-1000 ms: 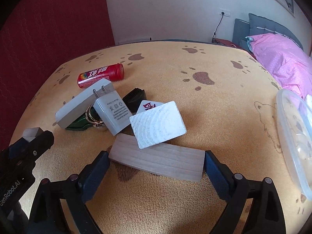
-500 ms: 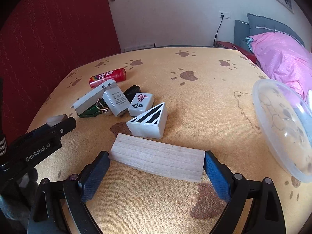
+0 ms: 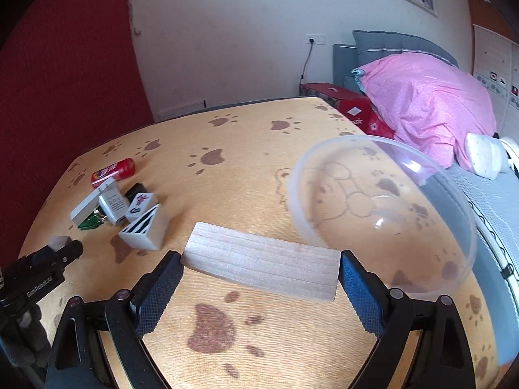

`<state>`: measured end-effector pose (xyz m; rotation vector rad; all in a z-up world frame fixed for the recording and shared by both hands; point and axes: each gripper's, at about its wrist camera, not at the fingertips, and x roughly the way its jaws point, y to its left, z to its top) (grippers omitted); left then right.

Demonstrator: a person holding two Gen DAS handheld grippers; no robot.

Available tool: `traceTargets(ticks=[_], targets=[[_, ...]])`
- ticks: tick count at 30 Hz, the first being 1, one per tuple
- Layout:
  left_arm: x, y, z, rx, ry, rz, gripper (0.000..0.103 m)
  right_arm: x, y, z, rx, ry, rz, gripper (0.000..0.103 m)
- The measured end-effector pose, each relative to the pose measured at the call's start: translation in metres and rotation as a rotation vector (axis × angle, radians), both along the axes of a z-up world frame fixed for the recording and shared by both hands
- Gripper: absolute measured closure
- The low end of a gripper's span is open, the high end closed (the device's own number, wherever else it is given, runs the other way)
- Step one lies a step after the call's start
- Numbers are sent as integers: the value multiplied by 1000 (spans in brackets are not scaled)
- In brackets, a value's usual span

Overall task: Organize rigid objects
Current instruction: 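Carry both wooden blocks toward the clear plastic bowl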

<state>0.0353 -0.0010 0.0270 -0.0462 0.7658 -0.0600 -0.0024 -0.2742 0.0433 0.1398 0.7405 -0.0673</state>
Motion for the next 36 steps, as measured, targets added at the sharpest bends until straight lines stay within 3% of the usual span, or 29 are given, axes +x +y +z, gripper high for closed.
traceTargets(ticks=[16,27,36], targets=[[-1,-17,-4,44,9,-23,42,1,-90,-11,-34,8,-213,5],[-6,-36,2,53,17,-47,42,-11,-113,-11,9,-25,-214,4],[-10,-77,14,54,1,-123,42,-26,-131,-5,-3,-83,-243,4]])
